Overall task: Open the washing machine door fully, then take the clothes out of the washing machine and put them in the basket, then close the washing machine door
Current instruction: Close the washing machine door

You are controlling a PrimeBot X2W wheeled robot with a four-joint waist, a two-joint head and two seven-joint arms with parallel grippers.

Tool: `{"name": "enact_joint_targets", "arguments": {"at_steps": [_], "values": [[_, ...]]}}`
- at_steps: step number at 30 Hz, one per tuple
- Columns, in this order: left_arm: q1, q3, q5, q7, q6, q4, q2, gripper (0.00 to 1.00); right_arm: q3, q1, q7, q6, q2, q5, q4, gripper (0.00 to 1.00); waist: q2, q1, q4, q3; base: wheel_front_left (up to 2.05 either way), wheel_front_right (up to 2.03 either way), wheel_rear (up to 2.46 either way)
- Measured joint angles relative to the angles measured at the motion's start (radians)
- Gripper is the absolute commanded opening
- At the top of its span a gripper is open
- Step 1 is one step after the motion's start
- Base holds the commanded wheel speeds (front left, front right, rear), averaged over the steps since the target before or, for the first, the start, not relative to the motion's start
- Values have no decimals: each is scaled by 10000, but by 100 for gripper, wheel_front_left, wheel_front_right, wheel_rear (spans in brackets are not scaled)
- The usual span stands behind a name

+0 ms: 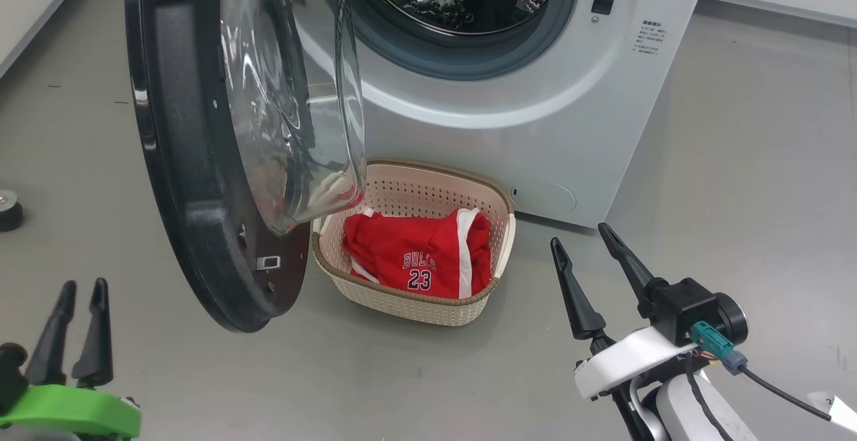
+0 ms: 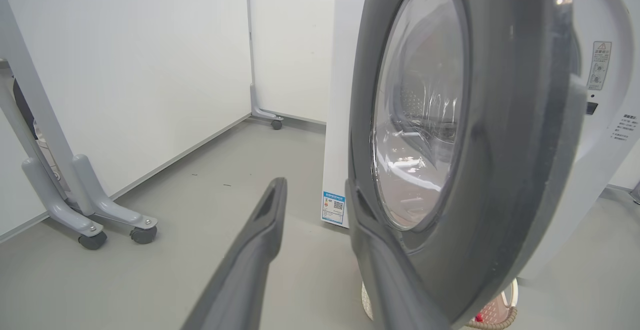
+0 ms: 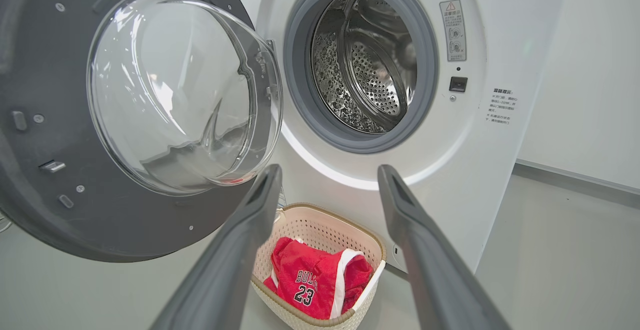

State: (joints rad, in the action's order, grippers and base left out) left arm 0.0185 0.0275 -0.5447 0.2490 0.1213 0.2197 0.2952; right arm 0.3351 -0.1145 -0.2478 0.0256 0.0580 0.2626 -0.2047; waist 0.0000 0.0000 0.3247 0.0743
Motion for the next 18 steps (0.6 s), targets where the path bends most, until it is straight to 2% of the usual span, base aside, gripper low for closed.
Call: {"name": "enact_joint_targets", "arguments": {"at_steps": [8, 11, 18], "values": [[-1, 56, -17, 0, 0, -2, 0, 0, 6, 11, 0, 2, -6, 0, -2, 100, 0, 0, 4, -45, 0, 0, 0], [7, -73, -688, 2, 0, -54, -194, 0, 13, 18, 0, 17, -8, 0, -6, 100, 0, 0, 13, -61, 0, 0, 0], [56, -56, -2136, -17, 0, -113, -265, 0, 73, 44, 0, 84, -10, 0, -15, 100, 0, 0, 15, -86, 0, 0, 0]]}}
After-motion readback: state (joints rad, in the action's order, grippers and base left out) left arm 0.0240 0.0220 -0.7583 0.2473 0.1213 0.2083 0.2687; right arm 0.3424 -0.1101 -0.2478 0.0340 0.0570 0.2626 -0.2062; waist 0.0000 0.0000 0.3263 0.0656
